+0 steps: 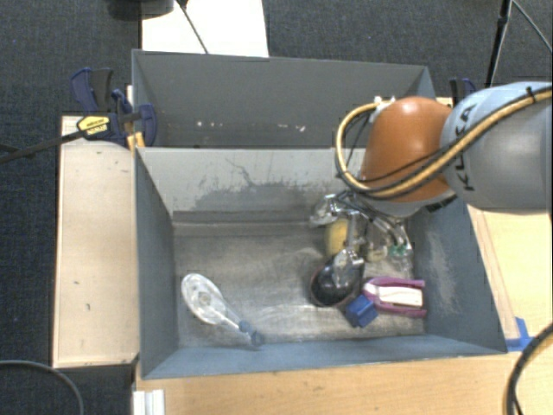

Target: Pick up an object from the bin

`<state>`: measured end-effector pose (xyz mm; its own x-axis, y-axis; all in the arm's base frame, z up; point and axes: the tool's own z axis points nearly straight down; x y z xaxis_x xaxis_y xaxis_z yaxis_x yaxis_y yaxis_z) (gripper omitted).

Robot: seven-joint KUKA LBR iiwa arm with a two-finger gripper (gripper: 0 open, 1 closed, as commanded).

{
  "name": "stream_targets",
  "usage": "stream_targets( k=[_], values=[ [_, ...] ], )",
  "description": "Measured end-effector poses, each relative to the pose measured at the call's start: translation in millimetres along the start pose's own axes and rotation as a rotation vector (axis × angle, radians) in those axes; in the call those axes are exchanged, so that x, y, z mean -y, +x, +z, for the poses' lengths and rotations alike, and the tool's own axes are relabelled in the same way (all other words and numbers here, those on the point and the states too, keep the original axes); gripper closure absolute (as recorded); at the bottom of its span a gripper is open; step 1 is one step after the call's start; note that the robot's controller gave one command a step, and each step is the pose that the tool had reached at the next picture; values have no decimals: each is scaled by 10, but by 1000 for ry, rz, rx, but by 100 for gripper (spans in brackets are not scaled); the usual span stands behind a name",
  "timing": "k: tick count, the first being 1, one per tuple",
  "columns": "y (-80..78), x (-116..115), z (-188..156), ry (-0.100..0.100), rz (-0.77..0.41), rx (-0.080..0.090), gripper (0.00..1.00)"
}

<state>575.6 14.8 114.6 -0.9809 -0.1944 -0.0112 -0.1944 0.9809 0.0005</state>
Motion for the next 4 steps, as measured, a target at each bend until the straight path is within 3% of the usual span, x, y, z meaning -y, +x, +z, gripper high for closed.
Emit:
stream_targets(
  k=[1, 3, 4],
  values=[
    [57, 192, 28, 7, 20, 0, 0],
    [148, 178, 174, 0, -125, -7, 0],
    [153, 178, 176, -1, -123, -8, 100]
  ],
)
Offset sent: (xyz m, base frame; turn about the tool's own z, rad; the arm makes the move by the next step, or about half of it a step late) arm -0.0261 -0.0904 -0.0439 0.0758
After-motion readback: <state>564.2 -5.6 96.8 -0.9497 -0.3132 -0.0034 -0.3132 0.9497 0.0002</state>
